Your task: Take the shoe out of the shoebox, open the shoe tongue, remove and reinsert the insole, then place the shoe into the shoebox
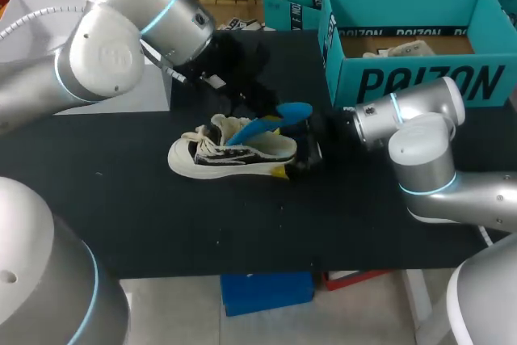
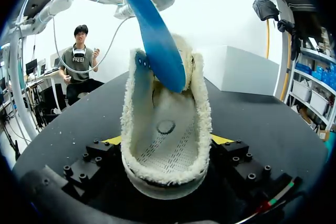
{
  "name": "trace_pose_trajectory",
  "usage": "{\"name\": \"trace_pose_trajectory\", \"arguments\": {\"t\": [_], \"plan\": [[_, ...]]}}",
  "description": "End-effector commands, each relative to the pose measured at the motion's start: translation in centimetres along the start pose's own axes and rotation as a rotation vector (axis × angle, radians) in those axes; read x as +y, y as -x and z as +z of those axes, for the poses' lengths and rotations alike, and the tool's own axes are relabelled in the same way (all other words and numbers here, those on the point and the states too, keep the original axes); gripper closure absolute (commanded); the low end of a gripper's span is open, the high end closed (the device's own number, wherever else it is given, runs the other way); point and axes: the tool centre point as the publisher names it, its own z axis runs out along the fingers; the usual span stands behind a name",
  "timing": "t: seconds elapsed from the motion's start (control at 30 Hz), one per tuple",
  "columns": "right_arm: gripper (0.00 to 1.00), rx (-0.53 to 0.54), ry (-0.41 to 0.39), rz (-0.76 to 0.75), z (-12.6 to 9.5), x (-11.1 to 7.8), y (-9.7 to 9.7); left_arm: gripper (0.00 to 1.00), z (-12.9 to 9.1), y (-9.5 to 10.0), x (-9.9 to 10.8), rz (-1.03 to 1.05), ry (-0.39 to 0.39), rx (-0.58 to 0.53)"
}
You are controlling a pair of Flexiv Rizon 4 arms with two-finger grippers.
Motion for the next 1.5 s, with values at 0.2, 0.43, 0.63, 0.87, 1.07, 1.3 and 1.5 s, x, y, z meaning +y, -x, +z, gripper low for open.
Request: {"name": "trace_pose_trajectory", "arguments": {"t": [0.2,0.43,0.63,0.87,1.07,1.3,1.5], "plan": [[1.00,-0.001,-0.002,0.001,0.0,-0.2,0.0,1.00,-5.4,-1.3,-3.3,0.002,-0.190,0.051],[1.00,-0.001,-0.002,0.001,0.0,-0.2,0.0,1.00,-8.2,-2.5,-6.0,-0.004,-0.351,0.070],[1.00,-0.001,-0.002,0.001,0.0,-0.2,0.0,1.00,-9.5,-3.3,-7.7,-0.008,-0.458,0.098],[1.00,-0.001,-0.002,0.001,0.0,-0.2,0.0,1.00,-9.2,-3.7,-8.1,-0.059,-0.581,0.165],[1.00,-0.001,-0.002,0.001,0.0,-0.2,0.0,1.00,-8.8,-3.8,-7.8,-0.096,-0.613,0.193],[1.00,-0.001,-0.002,0.001,0.0,-0.2,0.0,1.00,-8.8,-3.8,-7.8,-0.096,-0.613,0.193],[1.00,-0.001,-0.002,0.001,0.0,-0.2,0.0,1.00,-8.8,-3.8,-7.8,-0.096,-0.613,0.193]]}}
